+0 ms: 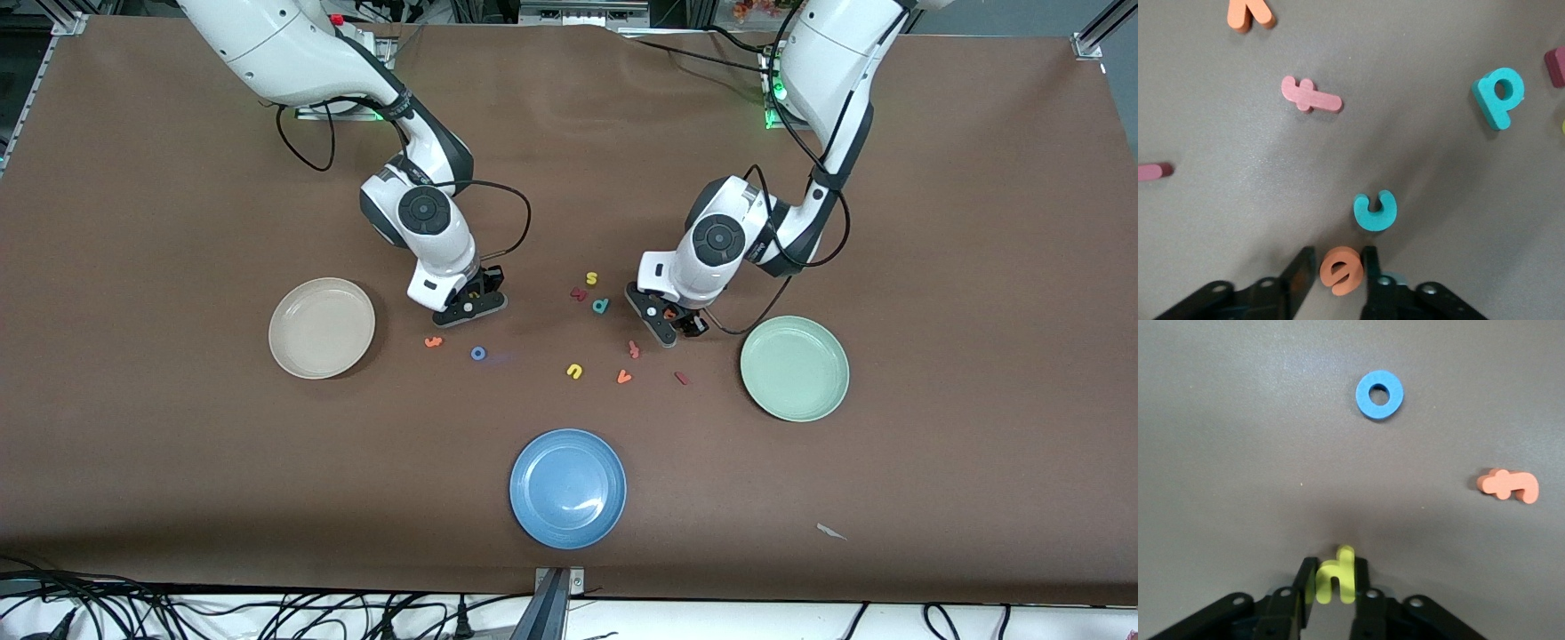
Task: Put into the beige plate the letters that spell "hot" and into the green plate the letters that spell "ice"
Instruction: 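Drop the yellow letter on the white plate while the left gripper drops orange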
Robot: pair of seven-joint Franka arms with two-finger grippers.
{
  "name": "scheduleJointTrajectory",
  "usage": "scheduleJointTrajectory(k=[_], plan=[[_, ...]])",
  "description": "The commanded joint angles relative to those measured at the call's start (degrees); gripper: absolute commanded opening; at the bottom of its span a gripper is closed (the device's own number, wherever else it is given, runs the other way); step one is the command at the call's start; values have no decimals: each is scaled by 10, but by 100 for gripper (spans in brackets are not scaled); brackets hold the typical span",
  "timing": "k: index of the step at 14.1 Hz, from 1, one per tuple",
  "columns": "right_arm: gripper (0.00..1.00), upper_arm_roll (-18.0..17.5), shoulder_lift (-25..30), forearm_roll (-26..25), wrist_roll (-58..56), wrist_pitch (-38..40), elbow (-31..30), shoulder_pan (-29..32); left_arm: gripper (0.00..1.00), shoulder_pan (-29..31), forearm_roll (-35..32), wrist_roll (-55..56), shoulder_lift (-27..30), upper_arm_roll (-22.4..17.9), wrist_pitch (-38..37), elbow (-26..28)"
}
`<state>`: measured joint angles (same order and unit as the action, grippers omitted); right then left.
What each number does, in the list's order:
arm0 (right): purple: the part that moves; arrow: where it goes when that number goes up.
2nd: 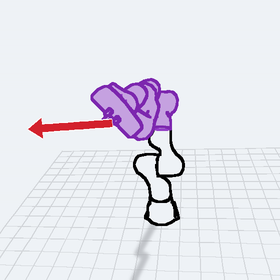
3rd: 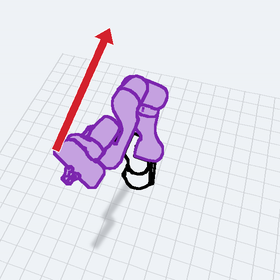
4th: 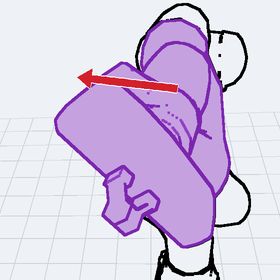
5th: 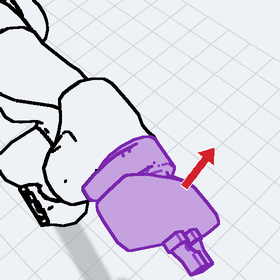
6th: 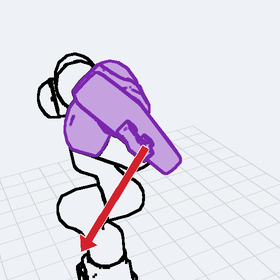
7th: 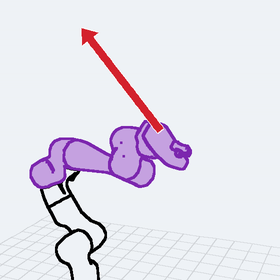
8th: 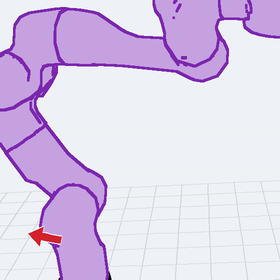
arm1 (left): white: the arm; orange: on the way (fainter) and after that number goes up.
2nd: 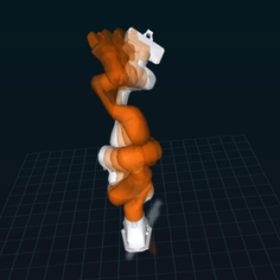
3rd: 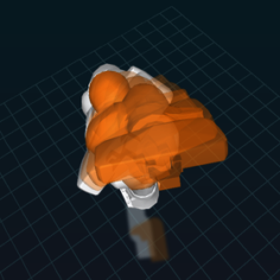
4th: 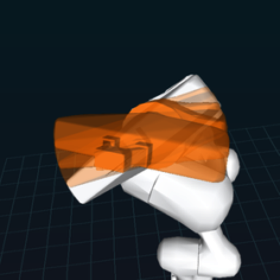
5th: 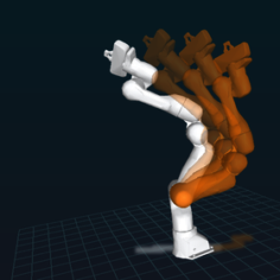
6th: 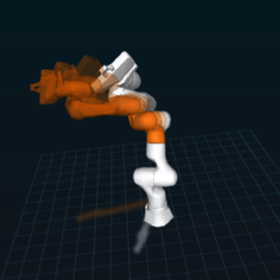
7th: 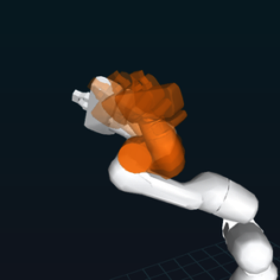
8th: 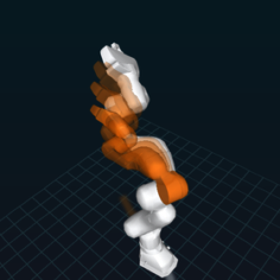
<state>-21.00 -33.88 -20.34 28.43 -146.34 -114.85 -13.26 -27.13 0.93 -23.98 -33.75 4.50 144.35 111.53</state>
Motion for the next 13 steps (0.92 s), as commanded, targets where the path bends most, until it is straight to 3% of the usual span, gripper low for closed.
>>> scheduleJointTrajectory(k=[1, 3, 6, 8, 13], plan=[[22, 1, -13, -7, 3, 3, 11, -8, 15, -5, 7, -12, 20, -4, 3, 21], [20, 1, -12, -7, 1, 24, 23, -6, 16, -1, 7, -15, 39, -4, -20, 18], [19, -1, -7, 1, -4, 146, 97, -1, 17, 16, 6, -15, 79, -11, -88, 5], [19, -2, -2, 3, -15, 219, 144, 7, 21, 62, -8, -39, 78, -11, -97, -3], [19, 1, 46, 25, -158, 230, 117, 88, 21, 154, -42, -148, 50, -10, -94, -35]])
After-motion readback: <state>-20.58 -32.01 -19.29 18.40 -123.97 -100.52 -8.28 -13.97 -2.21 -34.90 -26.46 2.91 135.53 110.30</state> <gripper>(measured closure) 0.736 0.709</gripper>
